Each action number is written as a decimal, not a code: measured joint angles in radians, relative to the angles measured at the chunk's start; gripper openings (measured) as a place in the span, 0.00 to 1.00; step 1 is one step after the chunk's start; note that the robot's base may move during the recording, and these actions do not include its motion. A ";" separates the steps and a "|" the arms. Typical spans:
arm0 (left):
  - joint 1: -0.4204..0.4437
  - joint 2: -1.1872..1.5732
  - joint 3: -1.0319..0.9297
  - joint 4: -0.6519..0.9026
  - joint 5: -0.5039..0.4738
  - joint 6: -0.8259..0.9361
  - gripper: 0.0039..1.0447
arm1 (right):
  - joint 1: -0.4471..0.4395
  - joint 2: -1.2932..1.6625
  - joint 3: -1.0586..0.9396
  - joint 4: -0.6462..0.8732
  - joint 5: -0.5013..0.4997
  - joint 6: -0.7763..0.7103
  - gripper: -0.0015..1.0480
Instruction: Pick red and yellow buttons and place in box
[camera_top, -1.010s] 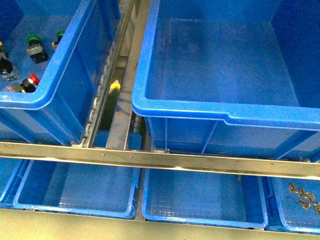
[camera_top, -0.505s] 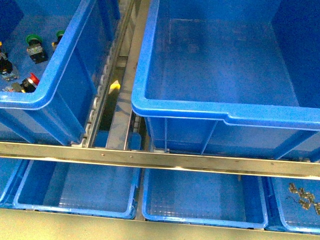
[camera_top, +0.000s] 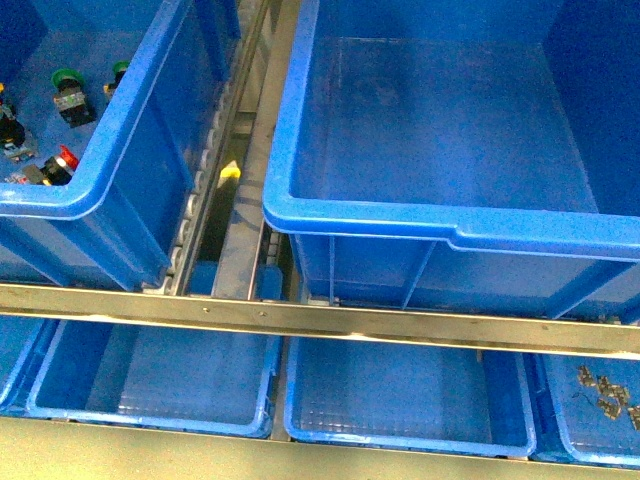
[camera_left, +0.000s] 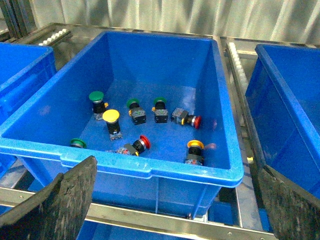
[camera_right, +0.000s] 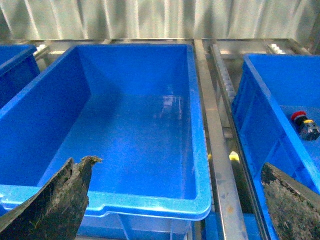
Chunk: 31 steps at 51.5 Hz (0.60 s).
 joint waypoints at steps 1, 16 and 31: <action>0.000 0.000 0.000 0.000 0.000 0.000 0.93 | 0.000 0.000 0.000 0.000 0.000 0.000 0.94; -0.079 0.311 0.195 -0.358 -0.378 -0.293 0.93 | 0.000 0.000 0.000 0.000 0.003 0.000 0.94; 0.210 0.992 0.690 -0.010 -0.249 -0.317 0.93 | 0.000 0.000 0.000 0.000 0.000 0.000 0.94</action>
